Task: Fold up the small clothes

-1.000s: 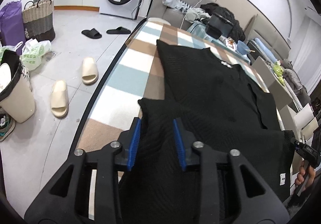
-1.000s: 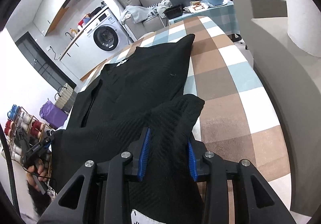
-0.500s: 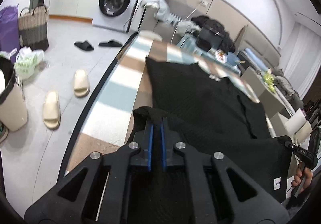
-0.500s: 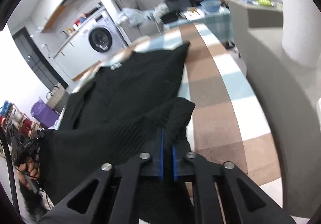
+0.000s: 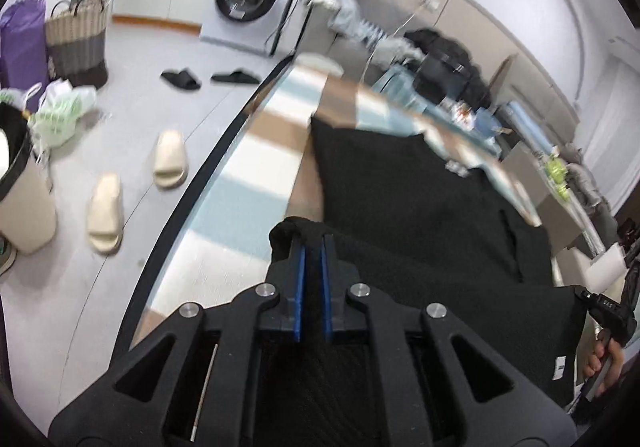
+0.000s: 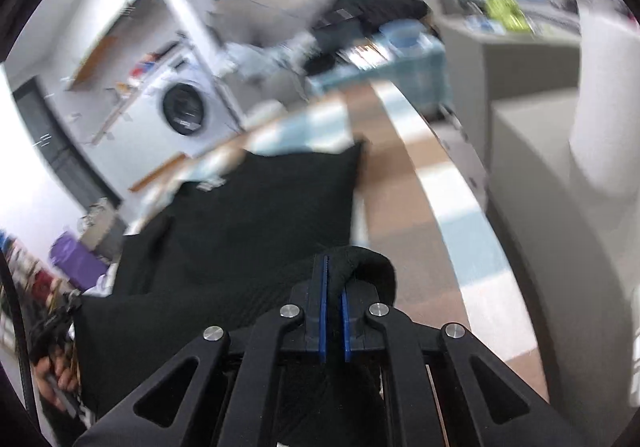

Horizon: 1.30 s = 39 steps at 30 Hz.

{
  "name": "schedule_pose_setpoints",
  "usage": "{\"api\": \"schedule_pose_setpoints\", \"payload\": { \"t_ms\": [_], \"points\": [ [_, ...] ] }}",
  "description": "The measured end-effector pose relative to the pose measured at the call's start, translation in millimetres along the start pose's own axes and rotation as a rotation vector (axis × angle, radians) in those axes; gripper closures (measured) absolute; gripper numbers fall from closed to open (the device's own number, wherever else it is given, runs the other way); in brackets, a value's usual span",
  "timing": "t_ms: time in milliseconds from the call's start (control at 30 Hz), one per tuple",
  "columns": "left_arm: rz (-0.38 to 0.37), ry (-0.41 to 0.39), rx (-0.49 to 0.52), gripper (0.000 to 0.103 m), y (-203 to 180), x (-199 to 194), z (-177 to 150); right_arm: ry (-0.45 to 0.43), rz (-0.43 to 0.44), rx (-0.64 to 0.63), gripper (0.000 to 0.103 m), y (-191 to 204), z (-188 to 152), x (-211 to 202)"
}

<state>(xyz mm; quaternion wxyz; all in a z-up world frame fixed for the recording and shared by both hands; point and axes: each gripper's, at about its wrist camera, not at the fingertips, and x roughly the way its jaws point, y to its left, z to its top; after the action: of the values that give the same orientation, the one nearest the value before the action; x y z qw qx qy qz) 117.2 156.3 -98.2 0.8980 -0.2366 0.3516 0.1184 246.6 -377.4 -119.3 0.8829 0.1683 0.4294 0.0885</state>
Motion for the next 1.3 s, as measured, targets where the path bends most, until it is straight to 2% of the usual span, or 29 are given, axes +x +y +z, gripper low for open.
{"api": "schedule_pose_setpoints", "payload": {
  "t_ms": [33, 100, 167, 200, 300, 367, 467, 533, 600, 667, 733, 867, 1033, 1067, 1100, 1133, 1167, 1200, 1300],
  "points": [
    [0.010, 0.014, 0.002, 0.097, 1.2, 2.9, -3.1, 0.017, -0.017, -0.001, 0.090, -2.0, -2.5, 2.5],
    [0.012, 0.028, 0.008, 0.093, 4.7, 1.1, -8.4, 0.029, -0.018, -0.005, 0.078, -8.4, -8.5, 1.3],
    [0.011, 0.037, 0.000, 0.084, 8.4, -1.0, -12.4, 0.026, -0.009, 0.014, 0.066, -18.6, -14.4, -5.0],
    [0.009, 0.041, 0.000, 0.078, 9.9, -1.1, -14.2, 0.034, 0.011, 0.017, 0.065, -22.4, -16.6, -5.7],
    [0.008, 0.067, 0.013, 0.077, 8.3, 4.5, -19.2, 0.060, 0.085, 0.014, 0.065, -24.3, -21.1, -3.8],
    [0.005, 0.081, 0.024, 0.077, 2.1, 9.1, -22.5, 0.065, 0.090, 0.002, 0.065, -18.8, -22.9, -0.1],
    [0.013, 0.086, 0.078, 0.077, -15.0, 14.9, -26.6, 0.059, 0.050, -0.046, 0.065, -1.7, -23.0, 5.8],
    [0.048, 0.095, 0.122, 0.077, -24.2, 19.2, -29.3, 0.057, 0.003, -0.079, 0.065, 7.5, -23.0, 9.1],
    [0.044, 0.098, 0.107, 0.077, -23.1, 16.7, -31.9, 0.051, -0.048, -0.110, 0.065, 10.8, -25.6, 8.1],
    [0.028, 0.081, 0.072, 0.077, -15.0, 6.0, -33.6, 0.046, -0.064, -0.110, 0.065, 6.6, -28.1, 2.5],
    [0.010, 0.061, 0.045, 0.077, -6.1, -7.5, -35.0, 0.038, -0.039, -0.083, 0.065, -3.1, -30.2, -8.0],
    [0.022, 0.027, 0.035, 0.077, 4.2, -26.3, -37.3, -0.002, 0.024, -0.041, 0.065, -17.7, -35.4, -30.3],
    [0.011, 0.038, 0.046, 0.077, 2.0, -18.8, -35.1, -0.007, 0.054, -0.039, 0.065, -17.6, -33.3, -27.4],
    [0.008, 0.049, 0.029, 0.077, 2.3, -13.5, -34.2, -0.002, 0.065, -0.025, 0.065, -18.7, -32.3, -23.3],
    [-0.004, 0.059, 0.014, 0.081, 2.7, -9.4, -33.5, 0.007, 0.072, -0.014, 0.071, -18.3, -30.9, -18.4],
    [-0.018, 0.057, 0.005, 0.092, 2.9, -7.1, -33.2, 0.015, 0.079, -0.011, 0.075, -17.8, -30.3, -14.2],
    [-0.014, 0.051, 0.001, 0.098, 2.4, -5.8, -32.7, 0.020, 0.069, -0.018, 0.084, -15.9, -29.8, -10.5],
    [-0.011, 0.036, 0.001, 0.098, 1.6, -7.8, -31.8, 0.020, 0.054, -0.030, 0.094, -13.1, -29.3, -8.2],
    [-0.035, -0.021, 0.000, 0.098, -2.5, -20.7, -26.2, -0.067, 0.064, -0.084, 0.098, -0.7, -25.3, -27.6]
  ]
}}
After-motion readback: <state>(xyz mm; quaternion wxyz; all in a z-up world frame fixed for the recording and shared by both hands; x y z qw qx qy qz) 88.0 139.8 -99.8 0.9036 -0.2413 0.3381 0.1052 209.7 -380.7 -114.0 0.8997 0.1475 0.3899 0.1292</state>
